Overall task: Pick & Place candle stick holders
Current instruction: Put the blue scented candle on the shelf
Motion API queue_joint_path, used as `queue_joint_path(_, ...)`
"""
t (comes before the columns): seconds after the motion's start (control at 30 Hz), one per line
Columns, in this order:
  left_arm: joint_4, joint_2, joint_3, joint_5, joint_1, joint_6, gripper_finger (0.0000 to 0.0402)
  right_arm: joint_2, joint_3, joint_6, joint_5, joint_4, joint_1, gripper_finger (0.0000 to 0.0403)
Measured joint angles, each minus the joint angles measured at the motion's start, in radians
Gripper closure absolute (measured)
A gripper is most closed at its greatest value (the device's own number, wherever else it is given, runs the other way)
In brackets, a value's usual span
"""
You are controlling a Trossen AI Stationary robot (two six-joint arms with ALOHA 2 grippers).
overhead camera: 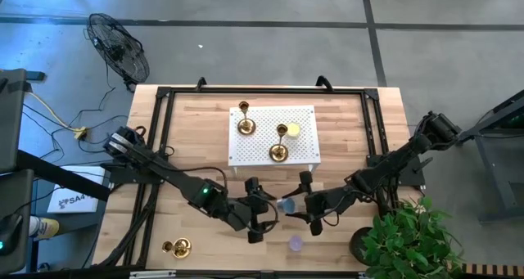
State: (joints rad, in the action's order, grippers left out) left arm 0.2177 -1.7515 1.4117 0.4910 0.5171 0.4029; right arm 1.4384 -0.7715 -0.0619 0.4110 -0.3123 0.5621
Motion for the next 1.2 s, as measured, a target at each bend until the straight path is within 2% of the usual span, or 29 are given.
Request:
queue_joint_path(0.1,-0.008,0.0,0.0,-0.021,0.0,-0.01,0.0082,0.0,0.0,-0.002,0.0,0.0,0.0,0.0174)
queue_joint_path(0.6,-0.012,0.0,0.0,0.004,-0.028,-0.006,0.0082,0.0,0.0,-0.004,-0.001,-0.008,0.0,0.0174)
queue_joint_path(0.83,-0.012,-0.001,0.0,-0.063,-0.049,0.02,0.0082,0.0,0.0,-0.009,-0.002,-0.016,0.0,0.0174)
queue_joint_path(1.0,-0.011,-0.002,0.0,-0.064,-0.049,0.021,0.0082,0.0,0.0,-0.018,-0.001,-0.016,0.0,0.0174)
queue_joint_path(1.2,-0.033,-0.063,0.001,-0.065,-0.065,0.021,0.0082,0.0,0.0,-0.026,-0.002,-0.03,0.0,0.0174)
